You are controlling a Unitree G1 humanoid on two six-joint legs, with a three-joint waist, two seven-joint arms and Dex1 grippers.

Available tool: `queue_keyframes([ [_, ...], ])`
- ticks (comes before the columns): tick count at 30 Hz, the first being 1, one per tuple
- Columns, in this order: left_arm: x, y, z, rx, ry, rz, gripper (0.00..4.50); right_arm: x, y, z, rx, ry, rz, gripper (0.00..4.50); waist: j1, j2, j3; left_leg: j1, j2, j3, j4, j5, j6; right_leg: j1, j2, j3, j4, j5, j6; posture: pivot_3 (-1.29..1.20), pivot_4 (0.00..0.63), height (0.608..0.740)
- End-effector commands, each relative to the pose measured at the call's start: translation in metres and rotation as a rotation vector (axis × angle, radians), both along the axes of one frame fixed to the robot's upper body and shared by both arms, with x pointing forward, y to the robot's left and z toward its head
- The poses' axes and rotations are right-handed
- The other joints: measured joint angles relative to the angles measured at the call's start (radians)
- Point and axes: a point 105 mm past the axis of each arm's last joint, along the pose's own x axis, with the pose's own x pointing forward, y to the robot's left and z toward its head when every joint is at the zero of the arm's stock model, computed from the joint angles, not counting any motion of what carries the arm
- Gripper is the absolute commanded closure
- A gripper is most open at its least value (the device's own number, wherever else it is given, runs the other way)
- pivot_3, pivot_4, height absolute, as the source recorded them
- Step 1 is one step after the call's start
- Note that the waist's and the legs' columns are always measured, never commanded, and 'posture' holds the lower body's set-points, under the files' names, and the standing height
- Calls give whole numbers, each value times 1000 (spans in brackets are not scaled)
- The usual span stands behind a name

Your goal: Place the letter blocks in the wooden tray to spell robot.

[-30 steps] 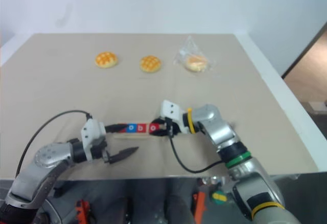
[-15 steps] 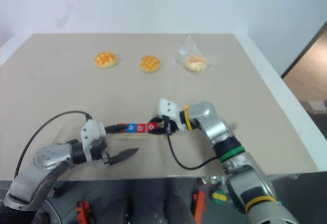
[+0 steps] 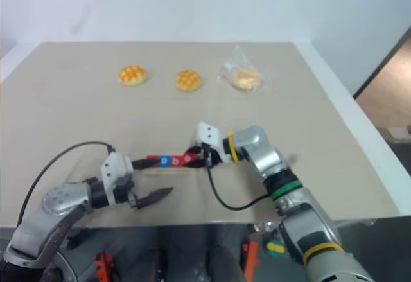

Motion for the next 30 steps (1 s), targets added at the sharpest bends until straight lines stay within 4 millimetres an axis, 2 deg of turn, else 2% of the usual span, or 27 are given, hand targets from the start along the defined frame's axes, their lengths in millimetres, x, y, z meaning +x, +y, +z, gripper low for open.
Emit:
queue_keyframes([
  [1, -3, -3, 10, 5, -42, -26, 0, 0, 5, 20, 49, -27, 20, 2732, 0, 0, 0, 0, 0, 0, 0, 0, 0, 0, 0, 0, 0, 0, 0, 0, 150, 740],
  [30, 1, -3, 11, -15, -46, -9, 0, 0, 5, 23, 68, 22, 27, 2732, 0, 0, 0, 0, 0, 0, 0, 0, 0, 0, 0, 0, 0, 0, 0, 0, 150, 740],
])
